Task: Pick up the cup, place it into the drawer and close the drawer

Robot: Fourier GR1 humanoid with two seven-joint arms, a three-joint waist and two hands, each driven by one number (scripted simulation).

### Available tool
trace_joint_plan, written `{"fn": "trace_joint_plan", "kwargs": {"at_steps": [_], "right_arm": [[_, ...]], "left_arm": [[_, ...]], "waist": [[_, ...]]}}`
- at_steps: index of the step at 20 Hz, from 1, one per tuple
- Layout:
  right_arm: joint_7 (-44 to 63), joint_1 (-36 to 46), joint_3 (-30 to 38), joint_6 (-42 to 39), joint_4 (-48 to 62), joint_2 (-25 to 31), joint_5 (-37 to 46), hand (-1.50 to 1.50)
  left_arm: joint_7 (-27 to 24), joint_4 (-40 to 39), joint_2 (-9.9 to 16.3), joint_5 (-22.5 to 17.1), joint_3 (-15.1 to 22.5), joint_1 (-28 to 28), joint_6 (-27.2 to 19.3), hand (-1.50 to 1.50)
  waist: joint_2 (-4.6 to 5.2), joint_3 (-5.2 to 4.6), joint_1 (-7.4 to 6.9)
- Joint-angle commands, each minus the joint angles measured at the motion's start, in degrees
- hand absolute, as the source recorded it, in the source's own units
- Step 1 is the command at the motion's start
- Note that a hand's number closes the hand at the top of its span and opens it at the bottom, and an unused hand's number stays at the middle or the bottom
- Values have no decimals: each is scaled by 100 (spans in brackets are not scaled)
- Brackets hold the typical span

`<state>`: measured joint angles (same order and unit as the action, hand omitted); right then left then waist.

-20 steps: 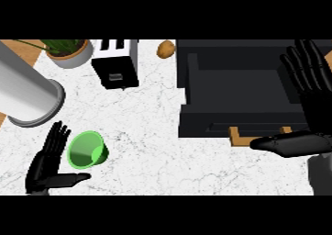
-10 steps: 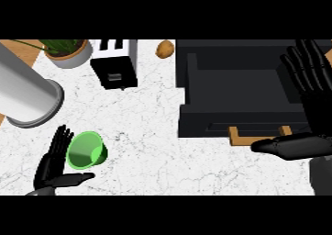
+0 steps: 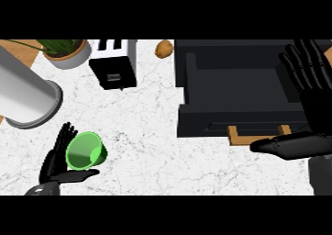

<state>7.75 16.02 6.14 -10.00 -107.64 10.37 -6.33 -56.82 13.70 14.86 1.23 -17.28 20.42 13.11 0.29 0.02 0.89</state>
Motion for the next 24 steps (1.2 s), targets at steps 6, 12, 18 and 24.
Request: {"fn": "trace_joint_plan", "kwargs": {"at_steps": [6,12,18,24], "right_arm": [[89,95,208,22,107,100,-68,-150],[51,-4,40,-24,38,36,4,-150],[168,-59,239,-183,-199,263,-194,-150],[100,71,184,-100,-2,178,-95,-150]], "left_arm": [[-592,-276,-158,70,37,253,386,-150],[-394,-110,-316,-30,97,494,1291,150],[-1336,332,-394,55,-54,281,-645,150],[-1165,316,-657,-154,-479,698,-1894,150]], "waist": [[18,-23,21],[15,-25,21],[18,-25,59],[29,-22,52]]}}
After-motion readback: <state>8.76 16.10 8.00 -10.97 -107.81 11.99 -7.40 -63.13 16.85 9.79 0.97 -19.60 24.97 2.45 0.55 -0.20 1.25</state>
